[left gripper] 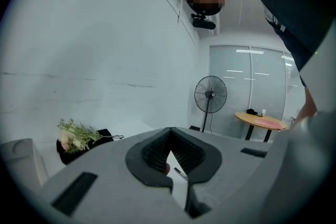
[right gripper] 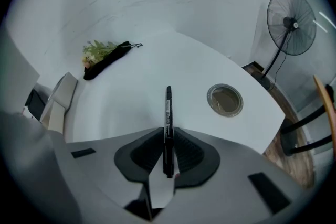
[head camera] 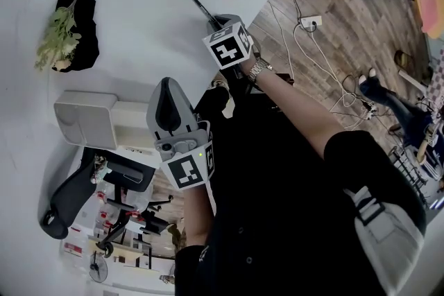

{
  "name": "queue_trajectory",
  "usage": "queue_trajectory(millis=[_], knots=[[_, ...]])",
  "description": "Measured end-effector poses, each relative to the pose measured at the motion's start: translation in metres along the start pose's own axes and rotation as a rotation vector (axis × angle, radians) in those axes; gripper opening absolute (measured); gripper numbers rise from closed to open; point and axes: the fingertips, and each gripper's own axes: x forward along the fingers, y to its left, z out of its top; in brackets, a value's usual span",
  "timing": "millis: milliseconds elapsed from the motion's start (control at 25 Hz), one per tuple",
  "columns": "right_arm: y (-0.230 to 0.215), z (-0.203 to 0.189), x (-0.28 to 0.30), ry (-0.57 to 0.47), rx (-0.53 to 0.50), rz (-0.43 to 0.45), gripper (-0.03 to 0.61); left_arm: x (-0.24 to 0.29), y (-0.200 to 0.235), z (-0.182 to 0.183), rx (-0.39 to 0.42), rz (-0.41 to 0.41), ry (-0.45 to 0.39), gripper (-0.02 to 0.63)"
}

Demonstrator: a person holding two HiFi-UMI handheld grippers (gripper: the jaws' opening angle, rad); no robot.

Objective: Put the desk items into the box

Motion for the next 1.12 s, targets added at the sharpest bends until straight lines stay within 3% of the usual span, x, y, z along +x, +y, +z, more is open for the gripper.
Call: queue_trajectory(millis=[160, 400, 800, 1120], knots=[[-0.003, 0.000, 0.001, 0.009, -0.027, -0.038, 0.044, 0.000, 0.000, -0.003, -0.005, 0.013, 0.007, 0.008], [-0.003, 0.005, -0.004, -0.006, 0.002, -0.007, 0.043, -0.005, 0.002, 0.002, -0.016, 0.031, -0.008, 0.008], [0.028, 0.048, -0.041, -0.166, -0.091, 0.020, 0.043, -0.036, 0.016, 0.013, -0.028, 0.084, -0.061, 0.008], [0.080, 0.077, -0.085, -0.315, -0.160, 0.061, 0.041, -0.096, 0.043, 0.019, -0.036, 0.163, -0.120, 0.008]])
